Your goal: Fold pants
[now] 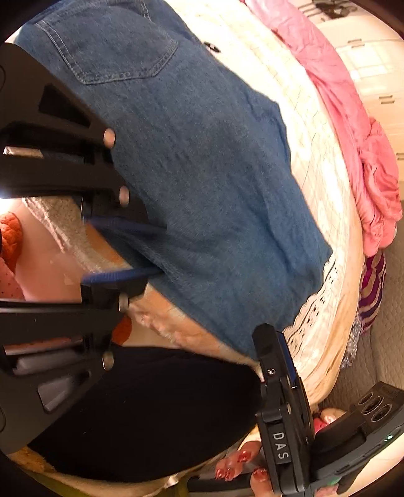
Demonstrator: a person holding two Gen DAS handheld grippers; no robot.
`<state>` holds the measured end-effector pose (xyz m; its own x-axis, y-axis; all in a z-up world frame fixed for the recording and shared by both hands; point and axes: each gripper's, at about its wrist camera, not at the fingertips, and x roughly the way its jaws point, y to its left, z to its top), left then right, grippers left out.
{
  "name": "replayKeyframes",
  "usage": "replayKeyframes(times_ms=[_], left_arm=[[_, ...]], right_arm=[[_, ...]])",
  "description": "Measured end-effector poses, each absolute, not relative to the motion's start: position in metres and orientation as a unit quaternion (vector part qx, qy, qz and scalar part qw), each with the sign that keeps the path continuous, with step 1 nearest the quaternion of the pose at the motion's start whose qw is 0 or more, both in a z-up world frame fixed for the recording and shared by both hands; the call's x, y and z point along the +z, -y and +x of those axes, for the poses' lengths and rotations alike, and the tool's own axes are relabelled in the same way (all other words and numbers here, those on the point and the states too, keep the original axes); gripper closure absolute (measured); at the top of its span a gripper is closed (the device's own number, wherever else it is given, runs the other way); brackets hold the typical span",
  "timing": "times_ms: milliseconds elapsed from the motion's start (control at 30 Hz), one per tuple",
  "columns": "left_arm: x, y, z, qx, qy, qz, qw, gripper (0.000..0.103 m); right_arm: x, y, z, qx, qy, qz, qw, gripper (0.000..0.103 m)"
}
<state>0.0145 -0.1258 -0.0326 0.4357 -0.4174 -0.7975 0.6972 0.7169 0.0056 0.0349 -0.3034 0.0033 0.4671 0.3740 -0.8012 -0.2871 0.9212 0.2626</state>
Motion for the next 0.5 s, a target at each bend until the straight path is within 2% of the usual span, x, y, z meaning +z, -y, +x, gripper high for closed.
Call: replayKeyframes(times_ms=[67, 100, 267, 400, 433, 467, 500], left_arm=[[-0.031, 0.127, 0.011, -0.339, -0.410, 0.173, 0.829, 0.102], [-0.029, 0.126, 0.010, -0.342, -0.409, 0.175, 0.828, 0.103], [-0.035, 0.128, 0.007, -0.357, -0.437, 0.186, 0.804, 0.103], [-0.038, 0.128, 0.008, -0.353, -0.445, 0.189, 0.801, 0.101], [-0.036, 0.127, 0.008, -0.356, -0.443, 0.181, 0.802, 0.092], [-0.032, 0.124, 0.007, -0.357, -0.440, 0.174, 0.805, 0.079], [-0.028, 0.121, 0.007, -0.359, -0.437, 0.165, 0.808, 0.074]], right_arm=[[0.003, 0.298, 0.041, 0.200, -0.482, 0.049, 0.852, 0.054], [0.001, 0.296, 0.045, 0.198, -0.485, 0.051, 0.850, 0.049], [-0.019, 0.297, 0.049, 0.180, -0.520, 0.053, 0.834, 0.048], [-0.021, 0.303, 0.047, 0.186, -0.514, 0.072, 0.834, 0.048], [-0.020, 0.304, 0.046, 0.189, -0.512, 0.073, 0.835, 0.048], [-0.017, 0.306, 0.044, 0.191, -0.508, 0.076, 0.836, 0.048], [-0.011, 0.309, 0.041, 0.197, -0.495, 0.080, 0.842, 0.048]])
